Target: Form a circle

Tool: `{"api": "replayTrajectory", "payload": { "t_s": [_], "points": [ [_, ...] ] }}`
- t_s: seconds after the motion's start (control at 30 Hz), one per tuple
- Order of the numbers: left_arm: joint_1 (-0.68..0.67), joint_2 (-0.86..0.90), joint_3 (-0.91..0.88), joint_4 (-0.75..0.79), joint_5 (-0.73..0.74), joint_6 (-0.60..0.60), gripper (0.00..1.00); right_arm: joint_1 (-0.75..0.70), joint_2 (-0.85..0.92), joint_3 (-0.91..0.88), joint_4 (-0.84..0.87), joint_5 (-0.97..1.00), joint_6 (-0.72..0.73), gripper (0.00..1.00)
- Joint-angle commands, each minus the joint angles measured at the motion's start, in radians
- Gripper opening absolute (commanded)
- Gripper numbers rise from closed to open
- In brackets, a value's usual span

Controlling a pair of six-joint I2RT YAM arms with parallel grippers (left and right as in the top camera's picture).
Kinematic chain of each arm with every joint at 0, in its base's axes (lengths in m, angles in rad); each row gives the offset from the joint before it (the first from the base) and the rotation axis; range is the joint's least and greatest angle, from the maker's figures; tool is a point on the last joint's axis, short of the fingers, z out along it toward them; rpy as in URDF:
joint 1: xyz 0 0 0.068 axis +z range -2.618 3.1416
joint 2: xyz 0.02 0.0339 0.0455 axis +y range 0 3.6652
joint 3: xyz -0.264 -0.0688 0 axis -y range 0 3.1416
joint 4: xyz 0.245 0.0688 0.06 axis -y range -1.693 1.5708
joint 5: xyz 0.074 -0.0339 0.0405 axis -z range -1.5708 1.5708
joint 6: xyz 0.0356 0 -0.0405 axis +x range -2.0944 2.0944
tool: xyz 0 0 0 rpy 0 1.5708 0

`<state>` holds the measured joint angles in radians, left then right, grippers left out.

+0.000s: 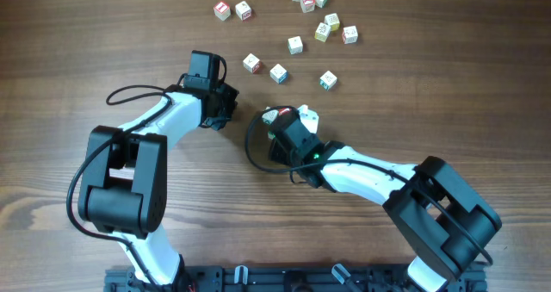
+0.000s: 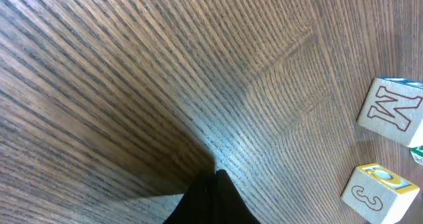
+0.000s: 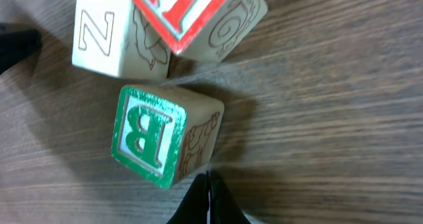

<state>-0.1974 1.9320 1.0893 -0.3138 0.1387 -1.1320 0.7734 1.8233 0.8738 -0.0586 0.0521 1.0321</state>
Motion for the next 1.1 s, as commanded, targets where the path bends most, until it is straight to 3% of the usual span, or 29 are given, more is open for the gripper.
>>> {"api": "replayTrajectory", "payload": {
  "t_s": [0.0,0.2,0.27,0.37,0.5,0.73,1.07],
  "points": [
    [0.003,0.093,-0.072,-0.039,-0.119,-0.01,0.04,0.013,0.021,-0.011,-0.068,-0.047,0.046,0.05],
    [0.003,0.093,-0.072,-0.039,-0.122,-0.01,0.04,0.011,-0.048,-0.01,-0.127,0.035,0.051,0.04],
    [0.003,0.093,-0.072,-0.039,-0.122,-0.01,0.04,0.002,-0.117,-0.008,-0.242,0.163,0.097,0.05],
    [0.003,0.093,-0.072,-0.039,-0.122,-0.026,0.04,-0.043,-0.182,-0.008,-0.276,0.285,0.085,0.05],
    [0.003,0.093,-0.072,-0.039,-0.122,-0.029,0.04,-0.087,-0.179,-0.008,-0.234,0.167,0.011,0.04],
    [-0.003,0.093,-0.072,-0.035,-0.124,-0.029,0.04,0.015,-0.177,-0.017,-0.202,0.044,0.018,0.05],
    [-0.003,0.093,-0.072,-0.036,-0.125,-0.029,0.04,0.037,-0.039,-0.092,0.077,-0.021,-0.04,0.05]
  ]
}}
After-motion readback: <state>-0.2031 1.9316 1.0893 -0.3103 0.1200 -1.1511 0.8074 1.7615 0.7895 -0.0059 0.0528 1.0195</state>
